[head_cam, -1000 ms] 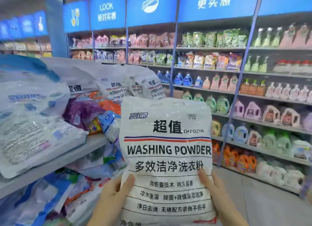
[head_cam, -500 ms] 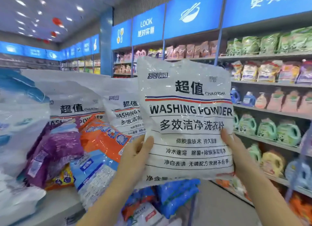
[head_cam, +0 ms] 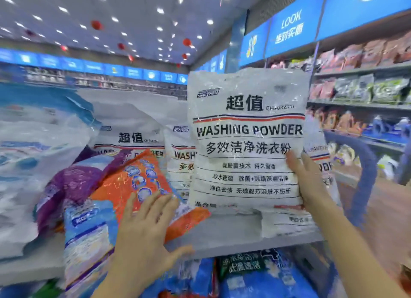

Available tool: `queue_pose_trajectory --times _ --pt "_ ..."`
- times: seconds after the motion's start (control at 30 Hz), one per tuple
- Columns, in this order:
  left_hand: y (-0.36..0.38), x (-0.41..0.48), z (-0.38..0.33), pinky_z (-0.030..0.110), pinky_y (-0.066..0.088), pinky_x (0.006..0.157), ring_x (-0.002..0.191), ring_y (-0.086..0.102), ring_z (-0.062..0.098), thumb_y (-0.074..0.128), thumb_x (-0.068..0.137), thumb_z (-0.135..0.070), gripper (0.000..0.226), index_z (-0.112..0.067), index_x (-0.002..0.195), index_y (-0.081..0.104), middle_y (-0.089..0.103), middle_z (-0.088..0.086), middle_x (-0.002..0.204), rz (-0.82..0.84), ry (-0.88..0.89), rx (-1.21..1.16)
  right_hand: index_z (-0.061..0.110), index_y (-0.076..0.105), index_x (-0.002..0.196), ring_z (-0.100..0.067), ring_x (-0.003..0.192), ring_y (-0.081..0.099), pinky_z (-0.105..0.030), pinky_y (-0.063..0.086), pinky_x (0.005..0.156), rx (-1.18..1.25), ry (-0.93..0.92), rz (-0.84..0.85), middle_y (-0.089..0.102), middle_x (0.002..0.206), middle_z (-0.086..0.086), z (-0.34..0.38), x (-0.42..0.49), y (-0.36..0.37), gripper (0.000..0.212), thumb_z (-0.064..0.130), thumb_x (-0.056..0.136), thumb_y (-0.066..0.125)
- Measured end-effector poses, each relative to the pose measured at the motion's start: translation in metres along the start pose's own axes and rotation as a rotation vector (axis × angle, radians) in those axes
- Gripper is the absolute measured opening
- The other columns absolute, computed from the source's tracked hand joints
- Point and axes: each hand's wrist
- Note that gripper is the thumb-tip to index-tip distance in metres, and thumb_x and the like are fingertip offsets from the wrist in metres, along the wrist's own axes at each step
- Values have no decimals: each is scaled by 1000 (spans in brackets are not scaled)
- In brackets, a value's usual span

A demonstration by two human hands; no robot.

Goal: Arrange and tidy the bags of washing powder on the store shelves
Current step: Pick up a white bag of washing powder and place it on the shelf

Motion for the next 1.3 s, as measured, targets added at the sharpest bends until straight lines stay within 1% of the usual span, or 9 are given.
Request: queue_pose_trajectory --times 0.23,0.37,0.5,0.63,0.83,0.93,1.0,1.13,1.3 --pt "3 -8 35 43 23 109 105 51 19 51 62 -46 49 -17 100 64 70 3 98 -142 21 165 21 37 136 -4 114 42 -12 28 92 22 68 143 44 126 6 -32 -14 25 41 35 98 41" --pt "-1 -8 45 48 31 101 99 51 20 54 65 -46 47 -16 99 62 70 6 96 -231 0 189 18 21 149 -8 129 36 -17 24 98 -141 6 175 39 140 10 -49 -27 42 61 43 96 40" --pt "-2 -11 53 50 32 101 97 52 20 57 64 -45 49 -13 99 66 69 7 97 -232 -64 184 24 2 151 -2 58 49 -11 36 50 -435 -132 84 48 64 12 -69 -36 62 73 45 94 42" --pt "-5 -15 49 50 28 106 108 51 23 56 65 -41 56 -13 113 57 66 12 111 -261 -7 212 28 -1 150 1 53 44 -14 33 49 -440 -201 -14 33 66 17 -74 -34 67 74 47 92 41" --pt "16 -10 -39 40 25 114 126 46 19 56 82 -33 33 -20 112 54 59 7 131 -395 479 79 35 4 149 -8 40 34 -18 31 42 -405 -312 -52 35 54 10 -79 -28 70 64 47 92 31" --pt "46 23 -59 45 25 112 129 42 26 69 76 -37 48 -19 117 54 53 10 136 -250 474 162 47 -1 145 2 60 57 -11 32 45 -430 -374 -40 57 104 5 -80 -18 74 60 44 95 31" --pt "61 41 -56 51 21 111 133 34 29 75 67 -48 68 -22 125 51 42 9 142 -141 327 220 56 -3 139 -14 101 64 -15 39 58 -475 -402 -35 26 152 11 -79 -14 76 60 36 98 35" --pt "75 45 -55 60 15 107 133 33 30 71 63 -58 78 -31 132 47 36 6 144 -79 253 289 42 5 145 -12 127 44 -34 45 87 -471 -370 -82 16 151 22 -71 -18 77 58 35 99 39" --pt "77 49 -60 61 17 106 134 32 29 61 68 -61 72 -32 132 45 41 3 145 -80 210 345 22 19 148 -20 145 12 -32 8 118 -614 -663 -140 21 155 -6 -65 -13 91 54 43 98 26"
Point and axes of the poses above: each hand's wrist, its own x-axis towards the middle knuckle, its own y-axis out of the palm, z = x × y
